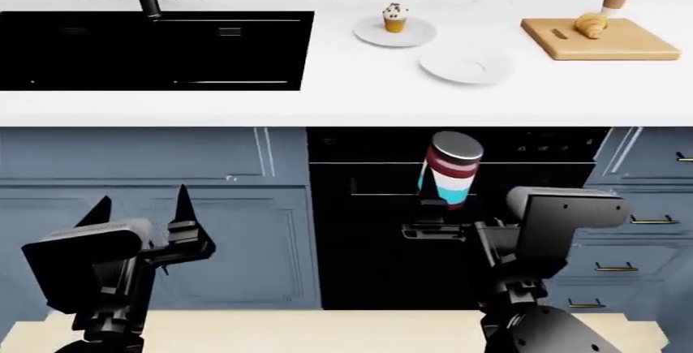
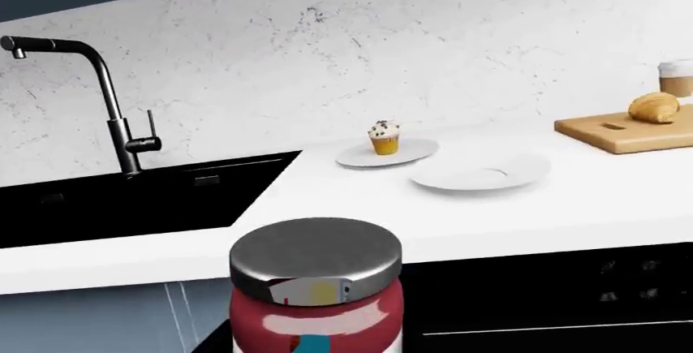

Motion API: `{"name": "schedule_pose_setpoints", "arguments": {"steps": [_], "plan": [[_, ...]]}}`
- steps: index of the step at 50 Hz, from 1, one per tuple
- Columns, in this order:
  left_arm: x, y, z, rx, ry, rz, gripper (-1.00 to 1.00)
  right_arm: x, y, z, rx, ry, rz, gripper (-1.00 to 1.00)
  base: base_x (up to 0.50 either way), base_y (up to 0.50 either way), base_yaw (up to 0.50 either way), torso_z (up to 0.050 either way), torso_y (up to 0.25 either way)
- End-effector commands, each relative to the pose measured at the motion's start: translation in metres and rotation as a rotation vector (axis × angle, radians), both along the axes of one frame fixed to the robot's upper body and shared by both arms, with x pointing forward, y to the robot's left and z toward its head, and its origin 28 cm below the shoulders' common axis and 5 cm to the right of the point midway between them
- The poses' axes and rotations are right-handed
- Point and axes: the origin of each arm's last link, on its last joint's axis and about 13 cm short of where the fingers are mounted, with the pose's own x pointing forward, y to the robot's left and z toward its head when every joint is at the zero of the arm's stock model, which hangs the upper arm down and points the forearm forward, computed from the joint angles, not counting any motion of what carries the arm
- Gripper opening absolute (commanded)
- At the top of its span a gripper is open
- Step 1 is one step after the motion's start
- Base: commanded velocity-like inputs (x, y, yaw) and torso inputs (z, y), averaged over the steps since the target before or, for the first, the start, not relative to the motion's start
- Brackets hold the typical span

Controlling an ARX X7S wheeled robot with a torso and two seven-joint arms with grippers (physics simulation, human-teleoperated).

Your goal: From the different types of pastries on the counter, select a croissant and place it on the cutting board. Then retrieve a jar of jam from the cabinet and place it alongside the croissant on the cutting board.

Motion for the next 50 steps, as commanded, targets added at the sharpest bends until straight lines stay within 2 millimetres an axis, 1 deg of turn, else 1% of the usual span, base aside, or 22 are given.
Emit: {"name": "schedule_pose_setpoints", "arguments": {"steps": [1, 5, 14, 23, 40, 50], "plan": [[0.000, 0.000, -0.001, -0.002, 0.002, -0.002, 1.00, -0.002, -0.002, 0.002, -0.013, -0.013, -0.006, -1.00, 0.00, -0.50, 0.00, 0.000, 0.000], [0.000, 0.000, -0.003, -0.001, 0.008, -0.002, 1.00, -0.004, -0.003, 0.001, -0.012, -0.013, -0.009, -1.00, 0.00, -0.50, 0.00, 0.000, 0.000], [0.001, -0.002, -0.003, 0.003, 0.008, -0.007, 1.00, -0.002, -0.002, 0.000, -0.013, -0.013, -0.011, -1.00, 0.00, -0.50, 0.00, 0.000, 0.000], [0.002, -0.001, -0.003, 0.005, 0.008, -0.005, 1.00, -0.001, -0.002, 0.003, -0.016, -0.018, -0.014, -1.00, 0.00, -0.50, 0.00, 0.000, 0.000], [0.003, -0.004, 0.002, 0.033, -0.004, -0.025, 1.00, -0.006, -0.006, 0.008, -0.027, -0.028, -0.034, -1.00, 0.00, -0.50, 0.00, 0.000, 0.000], [0.010, -0.005, 0.007, 0.091, -0.025, -0.041, 1.00, -0.002, -0.008, 0.011, -0.032, -0.031, -0.039, -1.00, 0.00, -0.50, 0.00, 0.000, 0.000]]}}
